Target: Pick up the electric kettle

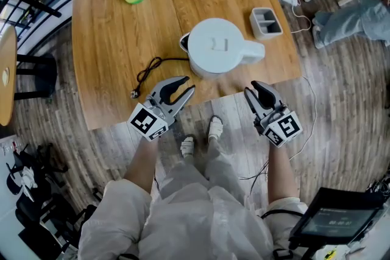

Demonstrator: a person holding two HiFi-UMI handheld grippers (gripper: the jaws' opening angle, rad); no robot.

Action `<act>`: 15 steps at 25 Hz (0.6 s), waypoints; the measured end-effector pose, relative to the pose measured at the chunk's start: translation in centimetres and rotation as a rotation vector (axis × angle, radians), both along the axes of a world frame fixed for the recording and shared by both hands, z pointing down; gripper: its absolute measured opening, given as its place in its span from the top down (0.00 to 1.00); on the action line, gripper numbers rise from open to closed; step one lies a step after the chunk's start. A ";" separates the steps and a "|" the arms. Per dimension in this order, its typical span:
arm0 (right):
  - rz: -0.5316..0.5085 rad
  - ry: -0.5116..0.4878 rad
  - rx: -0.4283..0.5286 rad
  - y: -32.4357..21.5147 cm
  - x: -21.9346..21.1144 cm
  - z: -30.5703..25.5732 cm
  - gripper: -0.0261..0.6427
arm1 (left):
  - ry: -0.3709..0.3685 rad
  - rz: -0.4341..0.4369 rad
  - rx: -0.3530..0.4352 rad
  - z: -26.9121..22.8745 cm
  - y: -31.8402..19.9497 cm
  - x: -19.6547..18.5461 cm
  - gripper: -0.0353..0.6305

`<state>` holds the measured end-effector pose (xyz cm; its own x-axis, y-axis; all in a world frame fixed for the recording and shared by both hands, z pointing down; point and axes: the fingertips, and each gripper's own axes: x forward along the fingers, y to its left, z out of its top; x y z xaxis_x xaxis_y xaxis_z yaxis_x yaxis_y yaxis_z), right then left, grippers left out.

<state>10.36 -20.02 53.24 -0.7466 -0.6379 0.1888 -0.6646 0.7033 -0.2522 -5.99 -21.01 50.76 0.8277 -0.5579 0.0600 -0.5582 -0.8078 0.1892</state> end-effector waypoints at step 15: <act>-0.053 -0.069 -0.031 -0.5 0.4 0.1 0.57 | 0.020 0.011 -0.032 0.8 -1.3 -0.2 0.39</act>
<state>10.80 -20.51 53.37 -0.7913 -0.5914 0.1549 -0.6068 0.7285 -0.3179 -6.20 -22.26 51.51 0.8350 -0.5469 0.0609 -0.5452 -0.8074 0.2256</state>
